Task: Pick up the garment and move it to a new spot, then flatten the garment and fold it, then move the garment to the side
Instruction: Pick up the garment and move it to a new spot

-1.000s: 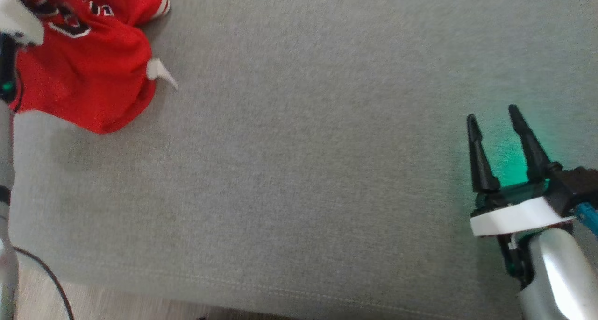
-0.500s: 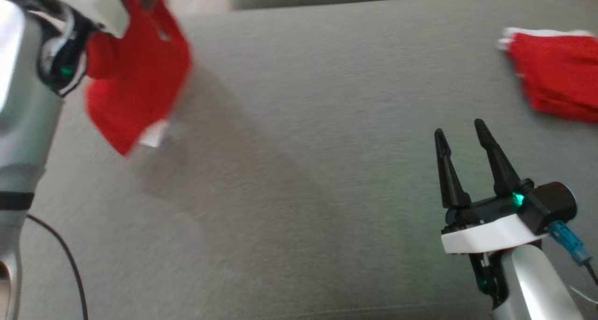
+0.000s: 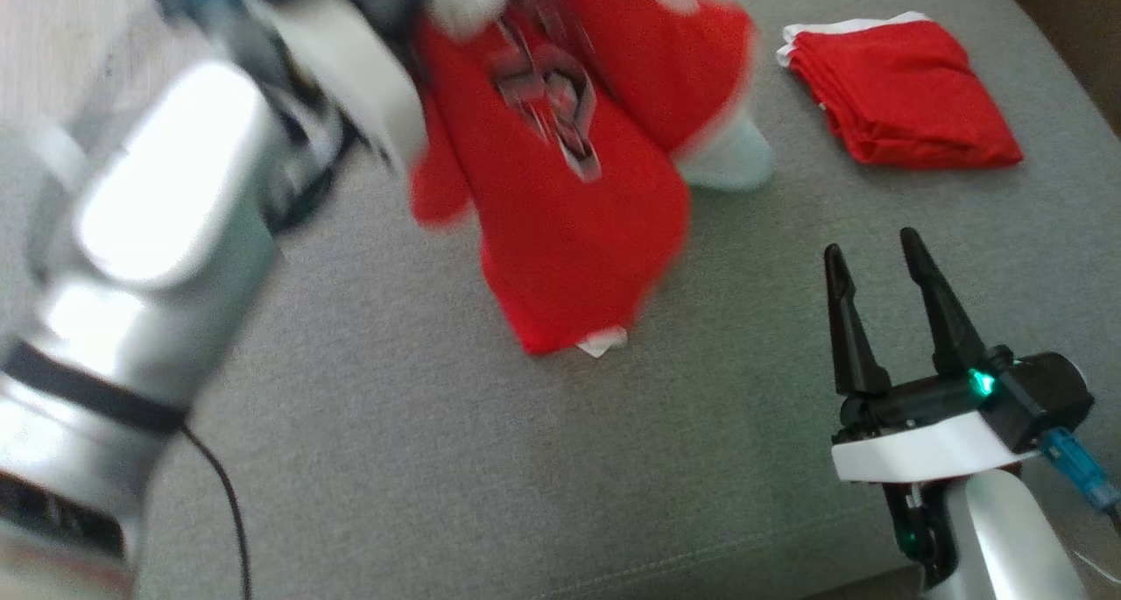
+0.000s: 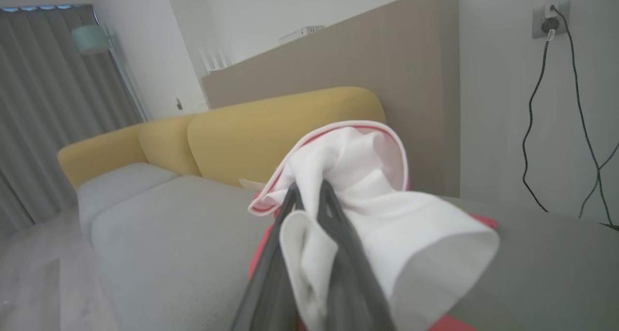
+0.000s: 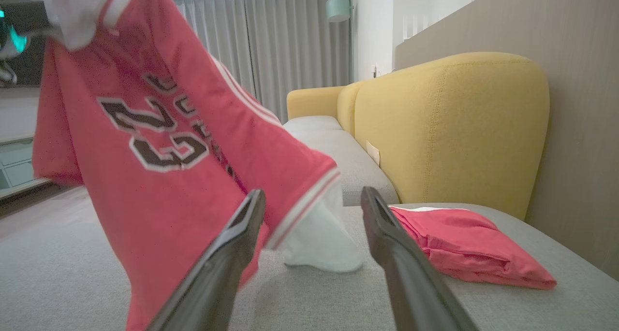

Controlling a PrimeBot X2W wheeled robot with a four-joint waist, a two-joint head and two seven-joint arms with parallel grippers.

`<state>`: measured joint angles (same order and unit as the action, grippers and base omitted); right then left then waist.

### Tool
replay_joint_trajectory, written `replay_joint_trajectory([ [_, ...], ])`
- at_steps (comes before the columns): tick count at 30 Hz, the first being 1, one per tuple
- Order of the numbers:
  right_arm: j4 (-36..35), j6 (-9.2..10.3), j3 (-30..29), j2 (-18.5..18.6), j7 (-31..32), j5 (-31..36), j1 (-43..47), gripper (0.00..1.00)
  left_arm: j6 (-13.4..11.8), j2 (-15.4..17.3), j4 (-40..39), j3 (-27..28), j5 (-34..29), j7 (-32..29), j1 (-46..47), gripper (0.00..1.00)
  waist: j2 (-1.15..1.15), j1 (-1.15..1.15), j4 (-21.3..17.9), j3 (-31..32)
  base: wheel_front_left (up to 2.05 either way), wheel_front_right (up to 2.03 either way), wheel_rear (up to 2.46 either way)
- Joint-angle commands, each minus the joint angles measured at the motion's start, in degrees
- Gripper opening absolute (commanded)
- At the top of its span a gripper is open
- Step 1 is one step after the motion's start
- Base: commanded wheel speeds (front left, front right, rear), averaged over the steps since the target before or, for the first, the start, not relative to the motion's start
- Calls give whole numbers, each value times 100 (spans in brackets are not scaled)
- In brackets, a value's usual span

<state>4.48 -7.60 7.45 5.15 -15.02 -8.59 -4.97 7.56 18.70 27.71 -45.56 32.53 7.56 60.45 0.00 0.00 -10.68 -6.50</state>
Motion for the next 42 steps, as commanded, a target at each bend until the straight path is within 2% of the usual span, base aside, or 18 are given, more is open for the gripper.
replay_joint_trajectory([
  [1,-243,11,77,-35,2,1,-116,100,-8,143,-50,93,-1,184,-109,0,0,0,51,-83,0,0,0],
  [6,-246,11,23,-54,2,27,-119,100,-8,-312,248,-286,442,538,-1433,0,0,0,228,-207,0,0,0],
  [11,-204,11,26,-2,2,47,-106,100,-8,-615,728,-917,310,692,-2414,0,0,0,480,-202,0,0,0],
  [14,-159,11,40,50,2,55,-94,100,-8,-864,889,-1055,457,725,-2828,0,0,0,626,-142,0,0,0],
  [15,-149,11,37,60,2,53,-89,100,-8,-929,901,-1026,514,732,-2921,100,0,0,676,-117,0,0,0],
  [18,-109,11,66,86,2,45,-50,100,-79,-1056,673,-783,420,740,-3132,100,0,0,822,-4,0,0,0],
  [23,-8,11,110,81,2,0,94,100,-374,-1086,-312,6,167,742,-3781,100,0,0,1049,306,0,0,0],
  [30,174,11,78,10,2,-40,391,100,-1160,-929,-1864,1532,-594,743,-4892,100,0,0,1373,781,0,0,0],
  [35,270,11,-85,-74,2,-41,606,100,-1274,-1026,-2441,2586,-1041,743,-5686,100,0,0,1571,1002,0,0,0],
  [36,270,11,-85,-74,2,-41,606,100,-1274,-1026,-2441,2586,-1041,743,-5686,100,0,0,1571,1002,0,0,0],
  [39,386,11,-159,-120,2,-75,732,100,-1320,-1107,-2597,3098,-1377,743,-6115,100,0,0,1639,1099,0,0,0],
  [42,500,11,-226,-155,2,-88,860,100,-1263,-1160,-2726,3446,-1756,743,-6501,100,0,0,1691,1182,0,0,0],
])
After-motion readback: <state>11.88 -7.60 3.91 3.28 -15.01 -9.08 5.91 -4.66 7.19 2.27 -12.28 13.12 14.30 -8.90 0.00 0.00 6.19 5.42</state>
